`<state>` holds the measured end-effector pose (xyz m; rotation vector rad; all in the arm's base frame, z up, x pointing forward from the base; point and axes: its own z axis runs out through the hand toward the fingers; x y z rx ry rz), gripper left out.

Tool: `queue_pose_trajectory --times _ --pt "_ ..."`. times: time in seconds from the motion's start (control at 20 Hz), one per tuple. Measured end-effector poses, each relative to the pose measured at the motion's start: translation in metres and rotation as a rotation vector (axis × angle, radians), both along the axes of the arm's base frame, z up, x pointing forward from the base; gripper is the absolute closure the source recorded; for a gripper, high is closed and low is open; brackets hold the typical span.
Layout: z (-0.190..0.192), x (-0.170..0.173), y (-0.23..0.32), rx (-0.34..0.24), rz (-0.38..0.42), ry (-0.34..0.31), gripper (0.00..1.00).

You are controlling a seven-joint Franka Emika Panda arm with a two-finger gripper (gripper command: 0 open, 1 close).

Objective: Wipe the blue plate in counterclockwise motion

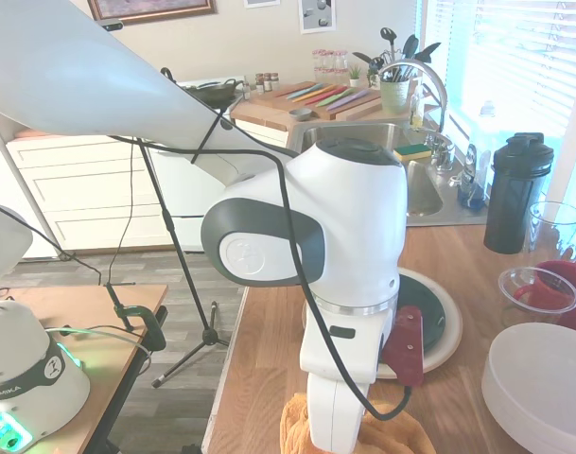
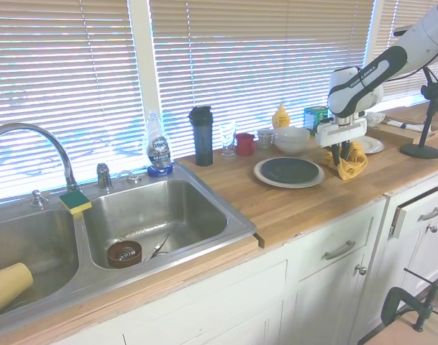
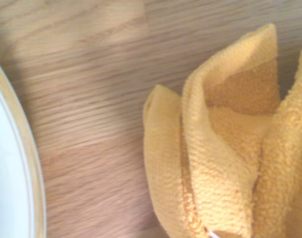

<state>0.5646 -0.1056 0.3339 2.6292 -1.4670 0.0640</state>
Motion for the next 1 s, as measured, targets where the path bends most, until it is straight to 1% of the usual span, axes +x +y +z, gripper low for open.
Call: queue_pose_trajectory --times 0.35,0.5,0.7,0.85,1.0 --pt "0.006 -0.003 0.000 0.001 0.002 -0.006 1.00" --pt "0.016 -0.009 0.000 0.011 0.004 -0.008 1.00" --pt "0.057 -0.021 -0.011 0.042 0.007 -0.027 1.00" --pt "0.095 -0.031 -0.017 0.045 0.015 -0.050 1.00" --pt "0.136 -0.035 -0.007 0.040 0.046 -0.077 1.00"
